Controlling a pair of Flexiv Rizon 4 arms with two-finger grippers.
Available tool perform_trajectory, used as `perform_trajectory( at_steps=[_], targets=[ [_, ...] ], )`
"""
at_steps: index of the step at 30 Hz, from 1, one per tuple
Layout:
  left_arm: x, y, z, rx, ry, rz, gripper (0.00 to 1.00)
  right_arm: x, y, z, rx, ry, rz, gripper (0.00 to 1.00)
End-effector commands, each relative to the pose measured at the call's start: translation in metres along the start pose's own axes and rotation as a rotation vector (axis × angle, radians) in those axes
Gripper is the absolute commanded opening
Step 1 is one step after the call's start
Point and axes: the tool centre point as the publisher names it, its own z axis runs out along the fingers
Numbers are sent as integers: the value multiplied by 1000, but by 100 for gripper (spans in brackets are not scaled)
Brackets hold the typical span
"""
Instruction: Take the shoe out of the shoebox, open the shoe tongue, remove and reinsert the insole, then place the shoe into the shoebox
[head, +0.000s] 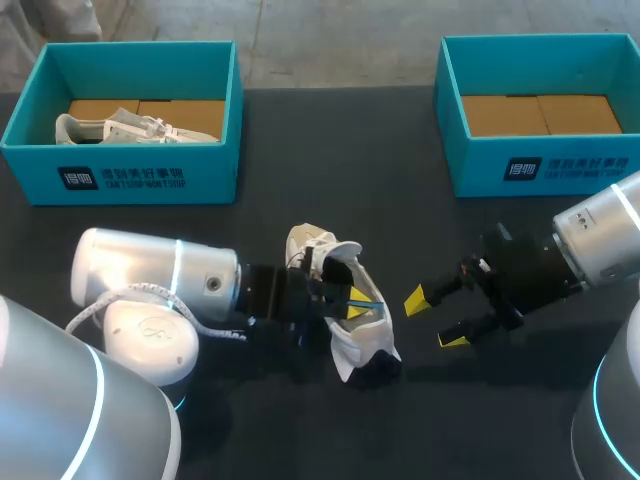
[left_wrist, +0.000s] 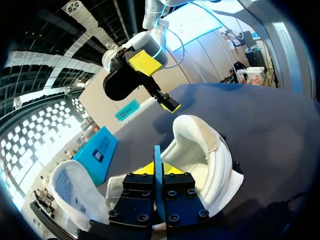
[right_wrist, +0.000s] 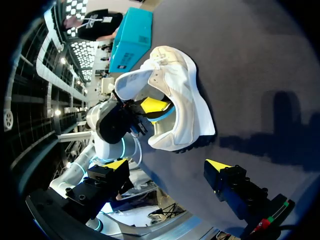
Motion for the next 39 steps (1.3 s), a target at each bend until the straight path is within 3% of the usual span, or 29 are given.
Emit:
perform_trajectory(
  at_steps=[1,2,6,21,39],
  targets=[
    [-2,-2,0,7,9,0,18,1,-1,1,-2,-4,1,100],
    [-2,-4,0,11,10,0,39,1,-1,1,-2,-4,1,100],
    [-1,-7,-3,24,13,0,48,1,-1,1,-2,-4,1,100],
    [-5,-27,-25,59,27,21,48,1,-1,1,-2,-4,1,100],
    [2,-22,-35,19,103,10,46,1,-1,1,-2,-4,1,100]
  ],
)
